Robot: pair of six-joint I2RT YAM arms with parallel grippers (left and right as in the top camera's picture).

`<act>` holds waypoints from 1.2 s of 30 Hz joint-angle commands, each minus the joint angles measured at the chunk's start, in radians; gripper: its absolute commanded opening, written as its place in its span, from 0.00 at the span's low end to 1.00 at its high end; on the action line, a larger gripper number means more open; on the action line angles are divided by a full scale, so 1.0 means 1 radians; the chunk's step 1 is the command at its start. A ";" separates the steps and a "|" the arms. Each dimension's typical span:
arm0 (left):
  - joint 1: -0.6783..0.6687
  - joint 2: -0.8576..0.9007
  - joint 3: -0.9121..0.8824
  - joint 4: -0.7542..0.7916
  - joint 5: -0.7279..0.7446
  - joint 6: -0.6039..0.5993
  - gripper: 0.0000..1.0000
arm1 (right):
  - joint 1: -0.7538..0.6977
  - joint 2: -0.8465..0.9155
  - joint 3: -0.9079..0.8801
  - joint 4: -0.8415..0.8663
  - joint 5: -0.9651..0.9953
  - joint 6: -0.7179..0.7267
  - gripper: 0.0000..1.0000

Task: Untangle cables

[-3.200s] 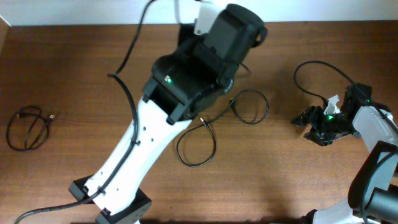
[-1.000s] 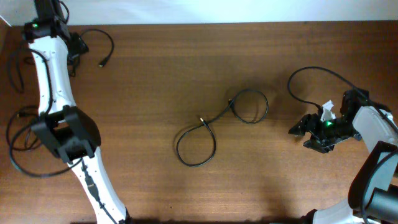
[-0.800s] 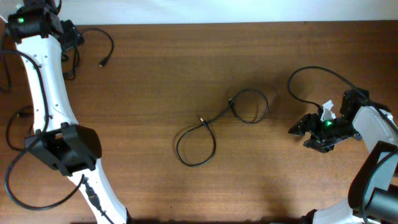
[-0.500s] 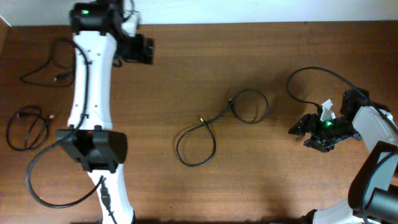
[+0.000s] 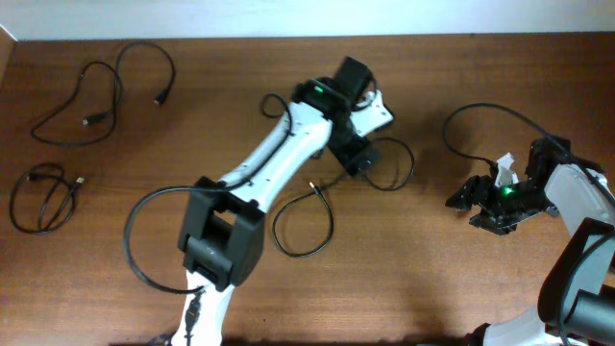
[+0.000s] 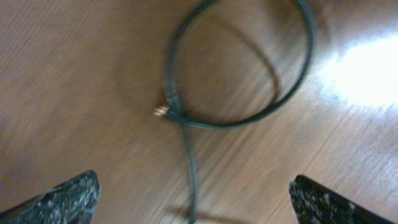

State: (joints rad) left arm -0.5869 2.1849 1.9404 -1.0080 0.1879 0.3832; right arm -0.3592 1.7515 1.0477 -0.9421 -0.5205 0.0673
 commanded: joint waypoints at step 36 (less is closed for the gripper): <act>-0.071 -0.097 -0.257 0.414 -0.393 -0.080 0.00 | -0.001 0.002 -0.005 0.005 0.009 -0.012 0.69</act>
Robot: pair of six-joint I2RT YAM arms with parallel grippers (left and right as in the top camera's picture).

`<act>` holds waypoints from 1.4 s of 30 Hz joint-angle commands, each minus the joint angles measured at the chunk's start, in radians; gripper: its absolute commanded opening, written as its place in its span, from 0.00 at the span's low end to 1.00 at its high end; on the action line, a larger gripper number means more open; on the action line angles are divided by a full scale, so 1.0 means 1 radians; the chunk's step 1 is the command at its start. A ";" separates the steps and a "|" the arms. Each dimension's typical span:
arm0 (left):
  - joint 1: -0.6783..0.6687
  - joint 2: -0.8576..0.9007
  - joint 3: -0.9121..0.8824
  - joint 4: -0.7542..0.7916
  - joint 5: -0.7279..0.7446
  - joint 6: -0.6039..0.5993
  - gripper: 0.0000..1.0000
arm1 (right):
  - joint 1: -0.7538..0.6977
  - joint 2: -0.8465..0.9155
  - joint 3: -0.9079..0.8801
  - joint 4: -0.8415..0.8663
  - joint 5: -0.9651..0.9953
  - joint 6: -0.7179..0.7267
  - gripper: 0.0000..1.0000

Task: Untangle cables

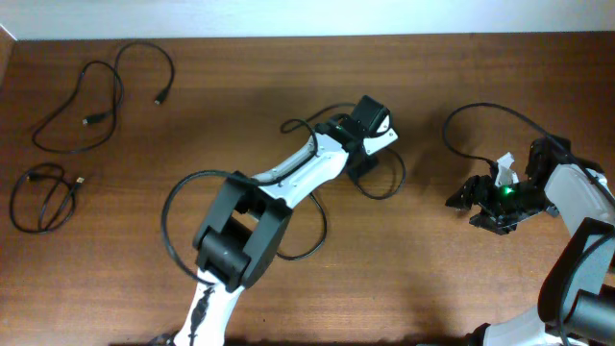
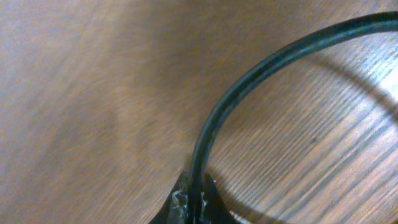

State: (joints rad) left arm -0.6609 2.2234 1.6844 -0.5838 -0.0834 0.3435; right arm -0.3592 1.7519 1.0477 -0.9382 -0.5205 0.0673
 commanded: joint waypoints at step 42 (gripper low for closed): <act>1.033 -0.835 -0.001 -0.750 -0.510 -1.163 0.00 | -0.001 0.002 -0.005 0.006 0.009 -0.012 0.69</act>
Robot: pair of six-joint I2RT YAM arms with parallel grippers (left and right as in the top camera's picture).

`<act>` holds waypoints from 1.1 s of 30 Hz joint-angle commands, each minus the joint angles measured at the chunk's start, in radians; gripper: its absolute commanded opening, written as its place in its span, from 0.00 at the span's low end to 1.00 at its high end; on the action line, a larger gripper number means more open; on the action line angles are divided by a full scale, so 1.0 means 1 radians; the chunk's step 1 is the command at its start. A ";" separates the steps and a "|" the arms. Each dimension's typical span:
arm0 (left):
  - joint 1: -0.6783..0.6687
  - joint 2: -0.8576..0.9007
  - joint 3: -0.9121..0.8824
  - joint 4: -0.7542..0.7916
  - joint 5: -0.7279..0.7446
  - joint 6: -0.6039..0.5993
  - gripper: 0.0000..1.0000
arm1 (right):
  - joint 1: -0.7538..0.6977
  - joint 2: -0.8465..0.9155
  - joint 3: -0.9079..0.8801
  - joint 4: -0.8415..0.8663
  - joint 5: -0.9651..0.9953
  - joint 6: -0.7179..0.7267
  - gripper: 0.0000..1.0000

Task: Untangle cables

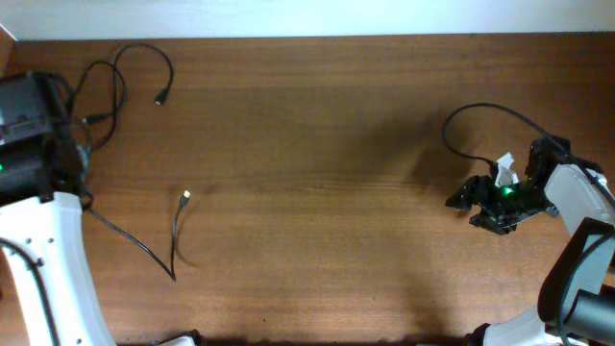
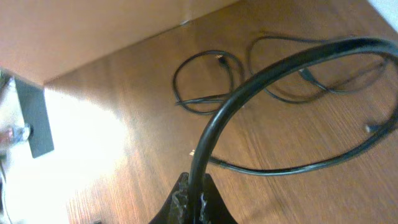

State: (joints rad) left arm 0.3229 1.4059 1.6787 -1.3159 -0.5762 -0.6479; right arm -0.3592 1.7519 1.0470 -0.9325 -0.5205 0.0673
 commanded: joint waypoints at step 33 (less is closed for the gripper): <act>0.511 0.039 0.005 -0.227 0.032 -0.552 0.12 | -0.001 0.002 -0.012 0.009 0.021 -0.012 0.69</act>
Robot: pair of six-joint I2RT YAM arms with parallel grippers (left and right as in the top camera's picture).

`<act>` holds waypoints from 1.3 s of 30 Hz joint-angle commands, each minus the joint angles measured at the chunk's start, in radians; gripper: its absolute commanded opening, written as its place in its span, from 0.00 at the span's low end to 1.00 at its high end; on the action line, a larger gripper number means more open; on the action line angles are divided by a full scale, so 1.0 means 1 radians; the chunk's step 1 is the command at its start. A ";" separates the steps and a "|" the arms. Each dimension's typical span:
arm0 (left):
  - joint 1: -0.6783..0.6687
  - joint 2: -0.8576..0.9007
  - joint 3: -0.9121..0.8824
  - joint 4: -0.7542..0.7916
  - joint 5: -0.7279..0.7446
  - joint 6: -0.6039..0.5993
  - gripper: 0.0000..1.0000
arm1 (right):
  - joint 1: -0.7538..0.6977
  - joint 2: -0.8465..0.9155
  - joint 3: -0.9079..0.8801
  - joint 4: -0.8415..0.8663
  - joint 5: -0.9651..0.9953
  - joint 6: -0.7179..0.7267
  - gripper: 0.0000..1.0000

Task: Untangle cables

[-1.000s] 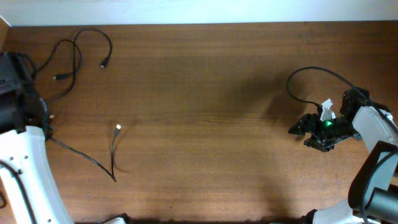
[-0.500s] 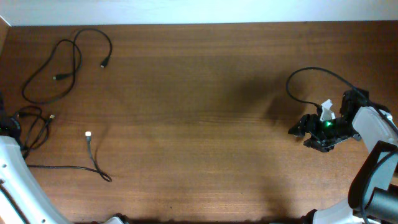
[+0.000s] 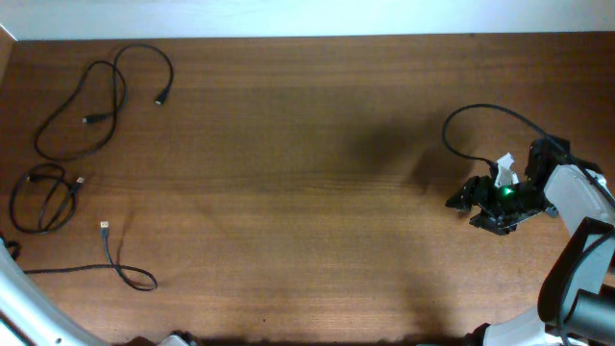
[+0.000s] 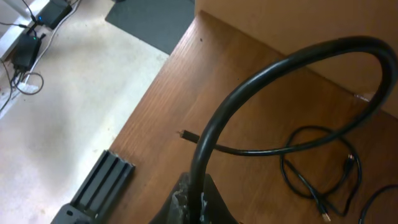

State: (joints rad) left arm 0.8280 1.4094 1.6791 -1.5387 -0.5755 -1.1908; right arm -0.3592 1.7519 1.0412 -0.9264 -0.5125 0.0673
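My left gripper (image 4: 198, 202) is shut on a thick black cable (image 4: 261, 81) that arcs up from the jaws and back down to the wooden table (image 4: 186, 74). In the overhead view that cable (image 3: 120, 272) lies at the lower left, its plug (image 3: 104, 227) pointing up and its other end running off the left edge. The left gripper itself is out of the overhead view. My right gripper (image 3: 478, 200) rests at the far right beside another black cable (image 3: 480, 109) that loops behind it. Its jaws do not show clearly.
A long loose cable (image 3: 96, 91) lies at the top left and a small coiled cable (image 3: 40, 197) below it; the coil (image 4: 314, 171) also shows in the left wrist view. The table's left edge, the floor (image 4: 68, 106) and a black rail (image 4: 99, 186) lie beside it.
The left arm has gone from the upper left of the table to beyond its lower left corner. The held cable now lies further left and lower. The right arm has not moved.
My left gripper was open above a looped cable in the middle of the table. Then it was shut on that cable. Later it held the cable at the table's left side, and now the cable lies at the lower left, apart from the others.
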 commanded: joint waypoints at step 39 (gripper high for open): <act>-1.083 0.204 0.004 0.095 0.467 0.586 0.99 | -0.001 0.002 -0.006 0.079 0.013 -0.011 0.69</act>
State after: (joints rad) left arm -0.2379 1.6104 1.6791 -1.4460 -0.1047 -0.6201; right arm -0.3592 1.7519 1.0393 -0.8509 -0.5091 0.0673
